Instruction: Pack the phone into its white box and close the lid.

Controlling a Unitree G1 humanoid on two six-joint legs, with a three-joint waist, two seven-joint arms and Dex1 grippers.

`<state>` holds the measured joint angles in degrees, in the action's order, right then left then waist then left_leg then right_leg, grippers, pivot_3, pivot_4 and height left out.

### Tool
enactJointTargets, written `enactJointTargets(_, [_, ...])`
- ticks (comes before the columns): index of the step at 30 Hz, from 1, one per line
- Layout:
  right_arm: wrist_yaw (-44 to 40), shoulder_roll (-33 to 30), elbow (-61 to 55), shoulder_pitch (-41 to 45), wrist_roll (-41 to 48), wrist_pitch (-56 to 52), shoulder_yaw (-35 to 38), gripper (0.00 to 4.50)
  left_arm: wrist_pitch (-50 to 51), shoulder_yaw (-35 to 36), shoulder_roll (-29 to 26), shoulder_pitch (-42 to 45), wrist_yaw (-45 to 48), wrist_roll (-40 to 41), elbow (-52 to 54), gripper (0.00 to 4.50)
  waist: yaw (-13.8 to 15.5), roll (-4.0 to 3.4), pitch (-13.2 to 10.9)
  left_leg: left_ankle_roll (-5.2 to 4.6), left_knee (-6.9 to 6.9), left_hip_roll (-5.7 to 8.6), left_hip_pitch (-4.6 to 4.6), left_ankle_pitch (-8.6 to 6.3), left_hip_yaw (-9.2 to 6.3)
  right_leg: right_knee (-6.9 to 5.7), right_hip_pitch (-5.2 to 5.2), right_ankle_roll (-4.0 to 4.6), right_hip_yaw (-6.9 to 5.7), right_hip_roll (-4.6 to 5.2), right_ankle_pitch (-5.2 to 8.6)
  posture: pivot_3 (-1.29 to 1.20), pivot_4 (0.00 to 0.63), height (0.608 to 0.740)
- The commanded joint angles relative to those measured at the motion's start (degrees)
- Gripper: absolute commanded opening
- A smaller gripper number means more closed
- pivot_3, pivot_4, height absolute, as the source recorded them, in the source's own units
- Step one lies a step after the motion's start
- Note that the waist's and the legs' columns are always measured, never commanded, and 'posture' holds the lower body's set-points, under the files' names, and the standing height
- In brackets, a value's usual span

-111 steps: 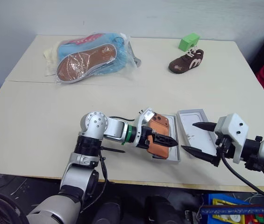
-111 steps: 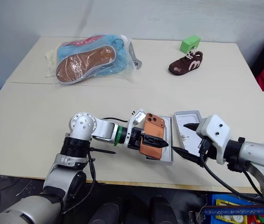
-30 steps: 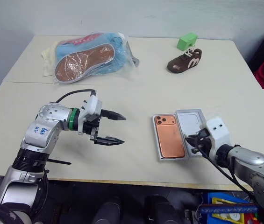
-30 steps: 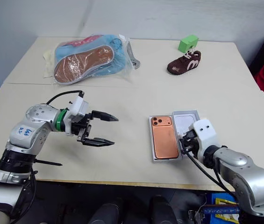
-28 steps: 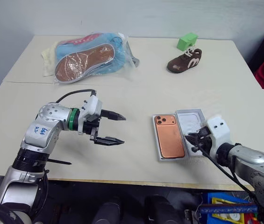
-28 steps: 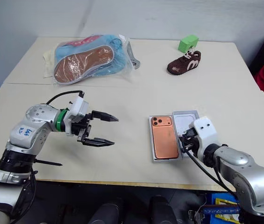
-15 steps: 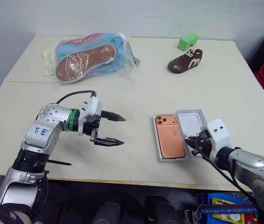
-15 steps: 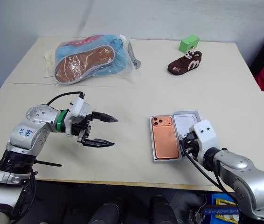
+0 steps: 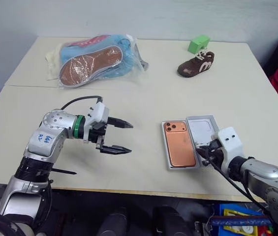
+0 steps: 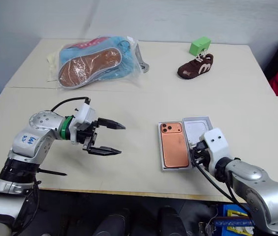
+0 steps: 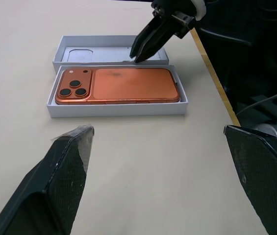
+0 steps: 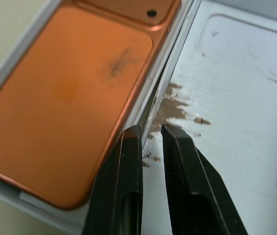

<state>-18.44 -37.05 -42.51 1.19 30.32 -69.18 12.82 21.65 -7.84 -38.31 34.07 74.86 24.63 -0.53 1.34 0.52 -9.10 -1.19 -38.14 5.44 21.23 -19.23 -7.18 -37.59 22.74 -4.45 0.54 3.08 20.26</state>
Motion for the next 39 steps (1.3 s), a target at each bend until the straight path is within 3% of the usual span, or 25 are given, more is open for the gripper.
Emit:
enactJointTargets(1, [-0.1, -1.0, 0.9, -1.2, -1.6, 1.7, -0.5, 0.62, 0.5, 0.4, 0.3, 1.3, -0.2, 0.2, 1.5, 4.5, 0.0, 0.02, 0.0, 0.0, -0.01, 0.02, 0.0, 0.0, 0.0, 0.01, -0.01, 0.0, 0.0, 0.01, 0.0, 0.0, 0.15, 0.74])
enactJointTargets(9, [0.0, -0.8, 2.9, -1.5, -2.1, 2.9, -0.5, 0.62, 0.7, 0.7, 0.4, 0.8, -0.7, 0.2, 1.7, 4.5, 0.0, 0.02, 0.0, 0.0, -0.02, 0.01, -0.01, 0.0, -0.01, 0.0, -0.02, 0.0, -0.01, 0.01, 0.0, 0.0, 0.15, 0.74])
enactJointTargets(14, [2.1, 3.5, 7.4, 1.8, -1.3, 1.7, -0.7, 0.62, -0.4, 0.0, 0.9, 0.5, -0.9, -0.6, 1.6, 4.5, 0.0, 0.09, 0.1, 0.0, -0.04, 0.01, -0.02, 0.0, 0.0, -0.02, -0.03, 0.0, -0.01, 0.01, 0.0, 0.0, 0.15, 0.74])
enactJointTargets(17, [4.0, 5.5, 9.3, 3.0, -2.5, 0.8, -1.8, 0.07, -1.0, -0.4, 1.4, 0.1, -1.1, -1.2, 1.8, 4.5, -0.1, 0.1, 0.1, 0.0, -0.03, 0.02, -0.04, 0.0, -0.01, -0.06, -0.01, 0.0, -0.01, 0.01, 0.0, 0.0, 0.15, 0.74])
enactJointTargets(25, [5.9, 9.2, 5.1, 4.6, 0.4, -3.6, 3.7, 0.03, -1.6, -0.5, 1.5, -0.9, -0.9, -1.3, 1.8, 4.5, -0.1, 0.12, 0.1, 0.0, -0.05, 0.01, -0.06, 0.0, 0.0, -0.11, -0.01, 0.0, -0.01, 0.01, 0.0, 0.0, 0.15, 0.74])
enactJointTargets(28, [4.2, 13.4, 0.7, 9.9, 8.5, -9.6, 9.7, 0.03, -3.7, -1.1, 1.1, -2.8, -0.5, -2.5, 1.4, 4.5, -0.2, 0.08, 0.1, 0.0, -0.02, 0.01, -0.05, 0.0, 0.0, -0.12, 0.02, 0.0, -0.01, 0.01, 0.0, 0.0, 0.15, 0.74])
enactJointTargets(31, [3.0, 23.2, 0.0, 18.9, 21.1, -21.5, 18.2, 0.03, -5.6, -0.9, 1.5, -4.0, -1.5, -3.8, 0.1, 4.5, -1.1, 0.06, 0.0, 0.03, 0.03, -0.04, -0.03, 0.01, 0.02, -0.12, 0.08, 0.0, -0.04, -0.02, 0.0, 0.0, 0.15, 0.74])
enactJointTargets(33, [5.7, 26.7, 2.9, 21.4, 31.1, -23.3, 20.2, 0.03, -5.9, -0.4, 1.8, -4.2, -2.4, -4.1, -0.5, 4.5, -1.4, 0.01, 0.1, 0.07, 0.06, -0.08, -0.04, 0.04, 0.01, -0.13, 0.09, 0.01, -0.06, -0.04, 0.0, 0.0, 0.15, 0.74])
enactJointTargets(36, [13.6, 29.3, 10.0, 23.0, 45.7, -23.3, 18.9, 0.03, -6.3, 0.3, 1.7, -4.8, -3.4, -4.4, -1.0, 4.5, -1.6, 0.0, 0.1, 0.05, 0.1, -0.05, -0.08, 0.03, -0.04, -0.32, 0.19, 0.01, -0.06, 0.0, 0.0, 0.0, 0.15, 0.74])
enactJointTargets(39, [29.7, 23.2, 18.3, 20.4, 69.7, -10.5, 6.5, 0.03, -6.5, 1.7, 1.1, -5.9, -4.8, -4.5, -0.7, 4.5, -1.7, -0.02, 0.1, 0.03, 0.08, 0.07, -0.06, 0.02, -0.03, -0.41, 0.27, 0.01, -0.1, 0.14, 0.0, 0.0, 0.15, 0.74])
